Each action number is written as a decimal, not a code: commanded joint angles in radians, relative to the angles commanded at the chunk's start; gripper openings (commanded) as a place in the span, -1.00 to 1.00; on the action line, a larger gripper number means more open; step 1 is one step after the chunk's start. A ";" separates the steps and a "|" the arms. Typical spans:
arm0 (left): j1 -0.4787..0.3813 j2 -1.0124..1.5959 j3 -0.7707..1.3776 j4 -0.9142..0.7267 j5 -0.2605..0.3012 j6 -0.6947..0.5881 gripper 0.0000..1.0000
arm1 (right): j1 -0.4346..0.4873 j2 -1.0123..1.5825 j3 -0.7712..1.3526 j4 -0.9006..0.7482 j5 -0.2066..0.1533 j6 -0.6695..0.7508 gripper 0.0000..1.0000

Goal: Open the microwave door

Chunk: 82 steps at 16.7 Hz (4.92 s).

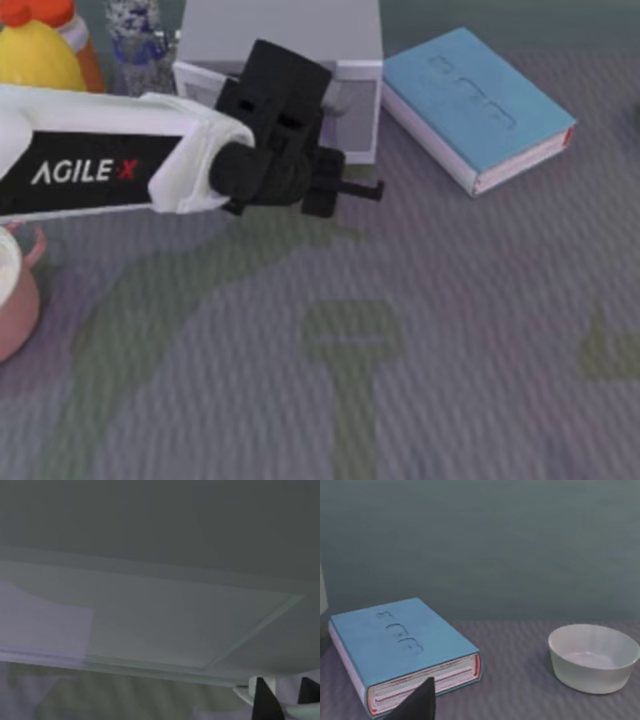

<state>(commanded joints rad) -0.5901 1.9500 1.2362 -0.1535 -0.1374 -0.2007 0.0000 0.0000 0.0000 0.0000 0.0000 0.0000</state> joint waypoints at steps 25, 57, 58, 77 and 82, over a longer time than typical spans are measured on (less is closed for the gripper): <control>0.022 -0.041 -0.059 0.026 0.059 0.070 -1.00 | 0.000 0.000 0.000 0.000 0.000 0.000 1.00; 0.048 -0.080 -0.113 0.044 0.124 0.146 -1.00 | 0.000 0.000 0.000 0.000 0.000 0.000 1.00; 0.048 -0.080 -0.113 0.044 0.124 0.146 -1.00 | 0.000 0.000 0.000 0.000 0.000 0.000 1.00; 0.040 -0.077 -0.113 0.043 0.132 0.141 -1.00 | 0.000 0.000 0.000 0.000 0.000 0.000 1.00; 0.060 -0.099 -0.138 0.049 0.163 0.184 -1.00 | 0.000 0.000 0.000 0.000 0.000 0.000 1.00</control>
<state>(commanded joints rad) -0.5296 1.8510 1.0986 -0.1045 0.0260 -0.0165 0.0000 0.0000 0.0000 0.0000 0.0000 0.0000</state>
